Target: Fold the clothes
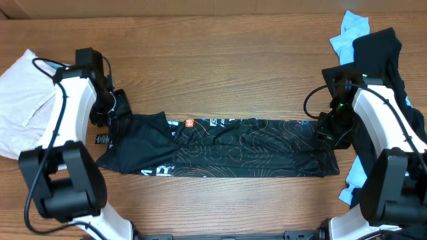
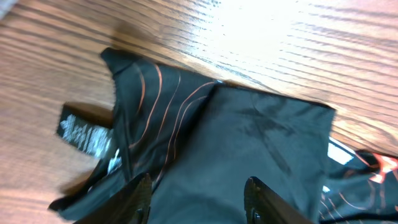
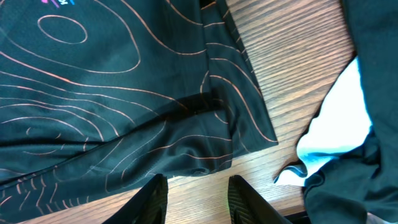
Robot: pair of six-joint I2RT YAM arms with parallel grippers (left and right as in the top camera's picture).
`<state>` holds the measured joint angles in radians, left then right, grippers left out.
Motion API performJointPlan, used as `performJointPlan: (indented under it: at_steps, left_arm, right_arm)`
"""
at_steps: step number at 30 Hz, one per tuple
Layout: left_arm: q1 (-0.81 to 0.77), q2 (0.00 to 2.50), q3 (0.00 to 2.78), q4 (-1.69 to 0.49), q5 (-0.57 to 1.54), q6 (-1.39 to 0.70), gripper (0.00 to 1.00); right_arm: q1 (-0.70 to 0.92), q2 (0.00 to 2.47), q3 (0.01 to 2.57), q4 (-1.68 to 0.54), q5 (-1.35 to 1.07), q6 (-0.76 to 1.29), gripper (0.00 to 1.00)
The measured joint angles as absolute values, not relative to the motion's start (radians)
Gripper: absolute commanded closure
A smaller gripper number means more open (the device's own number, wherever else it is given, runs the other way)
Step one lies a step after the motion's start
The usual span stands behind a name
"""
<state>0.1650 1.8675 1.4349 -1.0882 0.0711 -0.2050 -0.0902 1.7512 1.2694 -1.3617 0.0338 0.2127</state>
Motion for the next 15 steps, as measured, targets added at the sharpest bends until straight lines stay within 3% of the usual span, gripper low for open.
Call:
performJointPlan:
  at_steps: [10, 13, 15]
  left_arm:
    - [0.112, 2.005, 1.431, -1.013, 0.087, -0.162, 0.54]
    - [0.082, 2.011, 1.431, -0.998, 0.095, -0.153, 0.65]
    - [0.071, 2.015, 1.431, -0.998, 0.094, -0.152, 0.66]
  right_arm:
    - [-0.09, 1.751, 1.269, -1.347, 0.025, 0.213, 0.65]
    - [-0.09, 1.751, 1.269, -1.347, 0.025, 0.213, 0.65]
    - [-0.09, 1.751, 1.269, -1.347, 0.025, 0.213, 0.65]
